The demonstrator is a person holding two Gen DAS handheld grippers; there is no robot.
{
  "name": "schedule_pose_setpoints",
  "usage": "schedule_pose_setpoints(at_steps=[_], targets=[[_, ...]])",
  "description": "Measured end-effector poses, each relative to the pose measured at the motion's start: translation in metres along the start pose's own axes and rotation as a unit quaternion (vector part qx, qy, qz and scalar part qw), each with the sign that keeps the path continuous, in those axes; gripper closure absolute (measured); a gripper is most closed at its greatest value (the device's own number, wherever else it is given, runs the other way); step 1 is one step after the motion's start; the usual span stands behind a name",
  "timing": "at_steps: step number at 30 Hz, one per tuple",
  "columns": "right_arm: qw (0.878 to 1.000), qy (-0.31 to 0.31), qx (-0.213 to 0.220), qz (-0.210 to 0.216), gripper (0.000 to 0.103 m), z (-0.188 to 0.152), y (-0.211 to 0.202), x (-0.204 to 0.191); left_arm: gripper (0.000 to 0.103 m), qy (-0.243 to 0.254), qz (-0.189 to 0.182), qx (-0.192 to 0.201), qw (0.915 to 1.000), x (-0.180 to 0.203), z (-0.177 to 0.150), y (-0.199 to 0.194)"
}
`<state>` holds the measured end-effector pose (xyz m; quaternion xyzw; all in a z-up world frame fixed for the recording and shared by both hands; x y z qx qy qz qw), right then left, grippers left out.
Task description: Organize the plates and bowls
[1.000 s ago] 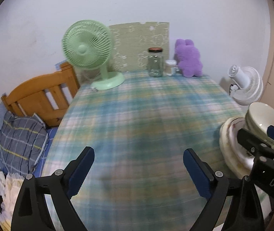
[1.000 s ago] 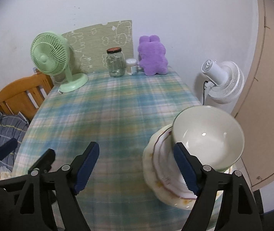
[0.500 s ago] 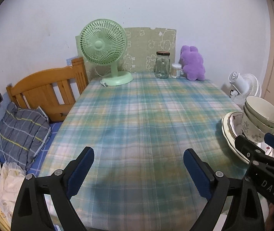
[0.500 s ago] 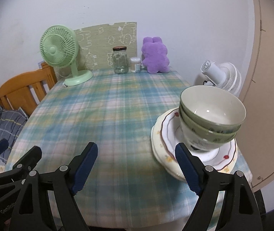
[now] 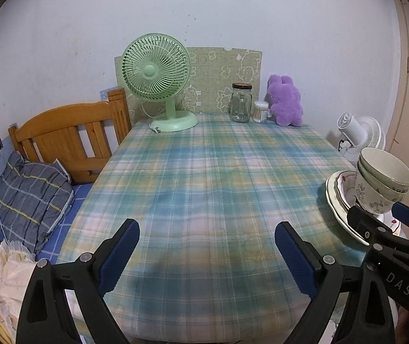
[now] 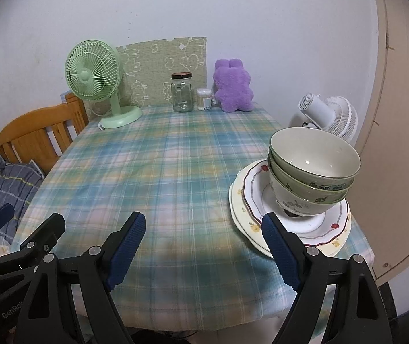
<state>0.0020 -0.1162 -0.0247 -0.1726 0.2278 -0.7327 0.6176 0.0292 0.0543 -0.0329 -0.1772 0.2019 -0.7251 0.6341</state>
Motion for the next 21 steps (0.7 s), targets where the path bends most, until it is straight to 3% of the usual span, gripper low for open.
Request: schedule_pose_setpoints(at_steps=[21], targets=[[1.000,-0.003,-0.002,0.004,0.016,-0.0003,0.0064,0.0089,0.002,-0.014,0.004,-0.004,0.9999,0.0082,-0.0003,0.0044]])
Point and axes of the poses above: each gripper's, at about its wrist camera, not at the fingertips, and y roughly the way its jaws point, x to its right, z to its top, the point moved 2 cm from there along y, roughly the way its jaws point, and after that the axes turned 5 degrees about x, right-handed, at the moved point
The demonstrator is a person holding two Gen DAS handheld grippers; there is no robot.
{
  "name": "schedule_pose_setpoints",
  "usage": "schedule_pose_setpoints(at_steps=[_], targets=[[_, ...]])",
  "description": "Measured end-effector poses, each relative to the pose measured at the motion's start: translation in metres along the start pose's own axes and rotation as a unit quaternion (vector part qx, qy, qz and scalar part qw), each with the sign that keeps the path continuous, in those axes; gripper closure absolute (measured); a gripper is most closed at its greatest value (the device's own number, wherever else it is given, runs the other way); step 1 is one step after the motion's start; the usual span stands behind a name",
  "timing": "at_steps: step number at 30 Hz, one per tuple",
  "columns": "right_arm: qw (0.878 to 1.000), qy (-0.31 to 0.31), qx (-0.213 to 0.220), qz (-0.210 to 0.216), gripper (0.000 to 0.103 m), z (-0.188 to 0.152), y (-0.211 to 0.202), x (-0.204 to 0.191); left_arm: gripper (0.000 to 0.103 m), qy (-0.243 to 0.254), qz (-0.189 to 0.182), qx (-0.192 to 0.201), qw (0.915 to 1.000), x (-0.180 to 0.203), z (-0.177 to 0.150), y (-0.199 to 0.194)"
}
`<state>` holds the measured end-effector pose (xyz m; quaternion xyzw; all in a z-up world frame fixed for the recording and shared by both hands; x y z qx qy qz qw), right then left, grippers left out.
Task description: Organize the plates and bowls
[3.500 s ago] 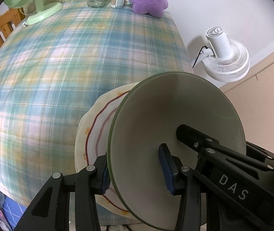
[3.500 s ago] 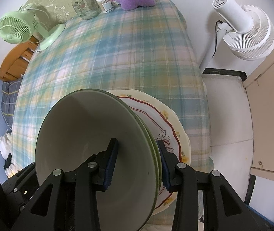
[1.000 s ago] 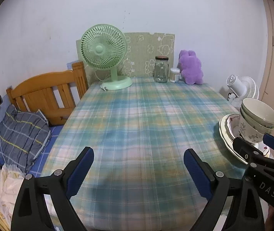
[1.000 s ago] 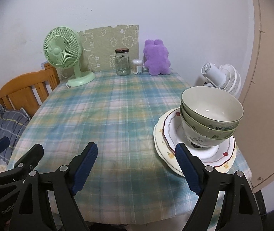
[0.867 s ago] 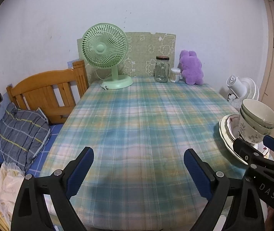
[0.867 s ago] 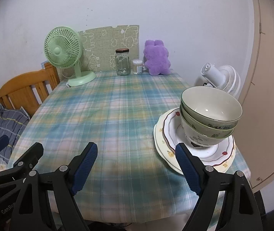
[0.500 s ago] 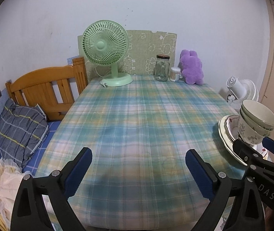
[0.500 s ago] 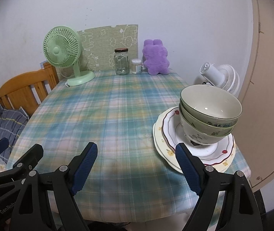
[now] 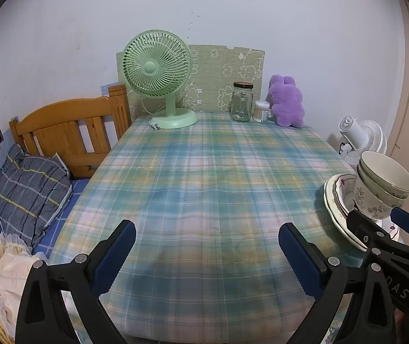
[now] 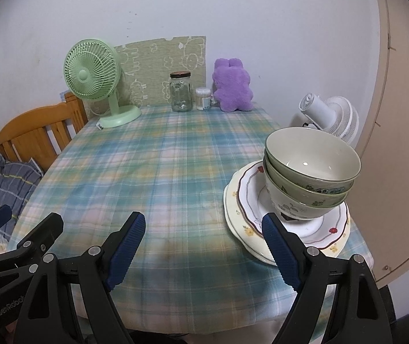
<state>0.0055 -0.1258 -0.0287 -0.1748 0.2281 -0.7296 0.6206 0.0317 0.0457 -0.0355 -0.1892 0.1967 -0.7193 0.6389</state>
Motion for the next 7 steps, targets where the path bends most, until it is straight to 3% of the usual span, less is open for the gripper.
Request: schedule_pose_setpoints(at_steps=[3,7], targets=[[1.000,0.002,-0.003,-0.011,0.010,-0.0007,0.0015,0.0048,0.002,-0.002,0.000,0.000,1.0000,0.0009,0.0002,-0.0011],[1.000,0.005,0.000,-0.008,0.010,-0.0013,0.0005,0.0070,0.001,-0.002,0.000,0.000,1.0000,0.0005,-0.0001,-0.0013]])
Point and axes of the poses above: each gripper's, at about its wrist camera, not at the fingertips, and y roughly the way its jaws point, x to its right, z to its top, the point moved 2 cm from there along y, roughly the way its jaws point, and after that the axes turned 5 degrees about x, right-handed, at the moved point
